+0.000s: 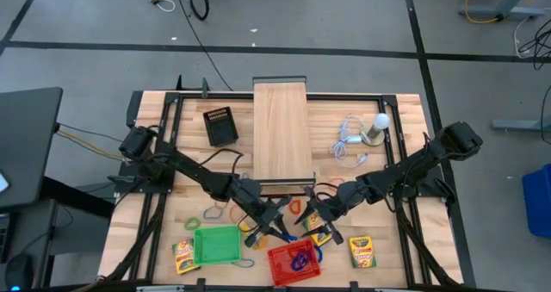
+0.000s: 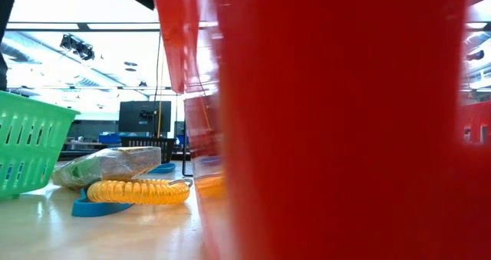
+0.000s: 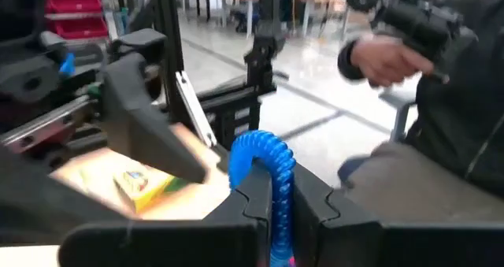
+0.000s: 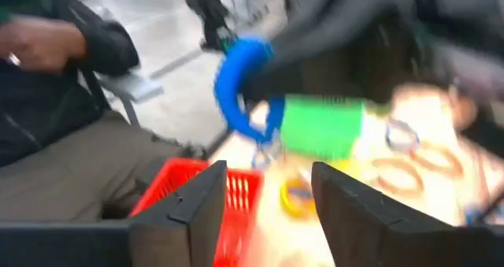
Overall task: Pick & Place Office Desk Supplies
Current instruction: Put the blue spring keychain into the red basket
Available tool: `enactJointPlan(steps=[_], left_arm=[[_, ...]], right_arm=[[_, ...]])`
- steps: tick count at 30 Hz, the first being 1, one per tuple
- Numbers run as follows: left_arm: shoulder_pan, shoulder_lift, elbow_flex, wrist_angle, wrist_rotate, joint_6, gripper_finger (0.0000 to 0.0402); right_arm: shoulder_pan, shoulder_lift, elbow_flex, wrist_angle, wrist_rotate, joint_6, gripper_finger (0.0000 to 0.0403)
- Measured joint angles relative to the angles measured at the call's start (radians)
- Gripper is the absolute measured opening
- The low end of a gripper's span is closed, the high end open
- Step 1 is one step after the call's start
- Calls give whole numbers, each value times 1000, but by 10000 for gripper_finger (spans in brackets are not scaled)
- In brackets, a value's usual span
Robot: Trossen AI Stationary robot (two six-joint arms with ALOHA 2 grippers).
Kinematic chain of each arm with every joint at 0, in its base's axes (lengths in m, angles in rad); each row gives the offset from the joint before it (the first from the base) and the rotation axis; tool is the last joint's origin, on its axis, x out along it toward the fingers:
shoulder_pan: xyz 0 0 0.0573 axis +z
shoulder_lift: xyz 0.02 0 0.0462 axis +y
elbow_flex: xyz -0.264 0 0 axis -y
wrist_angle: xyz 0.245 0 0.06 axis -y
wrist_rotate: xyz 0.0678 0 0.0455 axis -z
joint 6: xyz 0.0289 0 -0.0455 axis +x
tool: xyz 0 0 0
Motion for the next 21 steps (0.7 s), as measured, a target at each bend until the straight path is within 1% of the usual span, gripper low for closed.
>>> enactJointPlan(steps=[4, 7, 9, 14, 16, 21], left_arm=[[-37, -42, 0, -129, -80, 39, 19], [-68, -60, 0, -220, -146, 59, 19], [-88, -60, 0, -256, -177, 67, 19], [-123, -60, 0, -312, -214, 60, 19], [-132, -60, 0, -325, -226, 56, 19], [-141, -50, 0, -313, -231, 55, 19]], right_arm=[[9, -25, 0, -160, 44, 71, 204], [31, -39, 0, -240, 77, 115, 198], [48, -42, 0, -253, 88, 141, 193], [88, -42, 0, -291, 91, 212, 181], [99, -42, 0, -348, 112, 246, 179], [117, -42, 50, -571, 175, 304, 178]])
